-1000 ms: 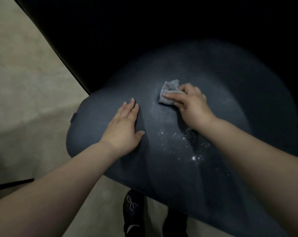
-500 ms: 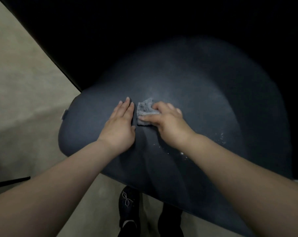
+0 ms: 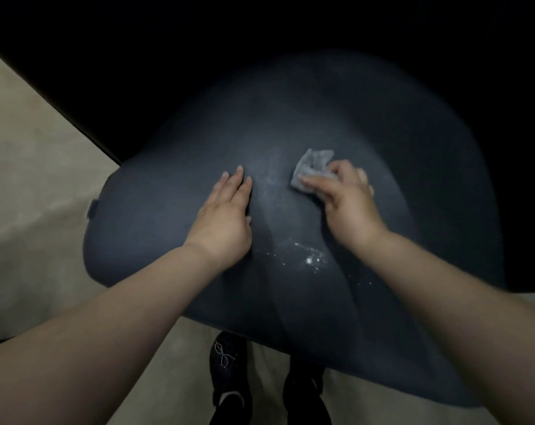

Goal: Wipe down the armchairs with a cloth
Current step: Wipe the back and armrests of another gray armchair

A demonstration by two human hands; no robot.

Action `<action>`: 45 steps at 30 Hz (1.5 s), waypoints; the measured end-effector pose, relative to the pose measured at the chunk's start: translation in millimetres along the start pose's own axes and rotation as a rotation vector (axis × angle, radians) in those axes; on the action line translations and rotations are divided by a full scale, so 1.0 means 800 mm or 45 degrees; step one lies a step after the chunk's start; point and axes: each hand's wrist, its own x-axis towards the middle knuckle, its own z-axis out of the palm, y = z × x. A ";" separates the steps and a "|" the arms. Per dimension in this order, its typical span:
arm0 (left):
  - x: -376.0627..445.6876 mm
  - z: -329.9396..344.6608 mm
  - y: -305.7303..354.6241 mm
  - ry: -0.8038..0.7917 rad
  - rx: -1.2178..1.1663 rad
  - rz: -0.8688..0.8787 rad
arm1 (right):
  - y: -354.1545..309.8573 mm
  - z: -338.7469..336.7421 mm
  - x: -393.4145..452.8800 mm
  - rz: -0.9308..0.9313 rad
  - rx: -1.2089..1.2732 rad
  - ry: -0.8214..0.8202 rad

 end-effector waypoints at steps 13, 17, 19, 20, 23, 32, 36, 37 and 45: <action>0.010 0.017 0.039 -0.090 0.142 0.254 | 0.038 -0.033 -0.038 0.162 0.005 0.121; 0.017 0.018 0.050 -0.121 0.216 0.269 | 0.031 -0.013 -0.106 0.147 0.113 0.010; 0.020 0.018 0.055 -0.146 0.279 0.294 | 0.026 -0.015 -0.127 0.123 0.213 0.003; 0.022 0.017 0.056 -0.157 0.304 0.304 | 0.030 -0.022 -0.122 0.118 0.231 0.036; 0.028 0.017 0.068 -0.184 0.351 0.325 | 0.067 -0.052 -0.086 0.237 0.133 0.296; 0.038 0.043 0.112 -0.108 0.428 0.283 | 0.055 -0.035 -0.180 0.225 0.172 0.179; 0.041 0.050 0.122 -0.111 0.443 0.316 | 0.100 -0.067 -0.140 0.370 0.140 0.383; 0.043 0.051 0.123 -0.106 0.445 0.325 | 0.113 -0.076 -0.130 0.443 0.131 0.439; 0.042 0.057 0.130 -0.086 0.432 0.304 | 0.045 -0.016 -0.214 0.427 0.239 0.283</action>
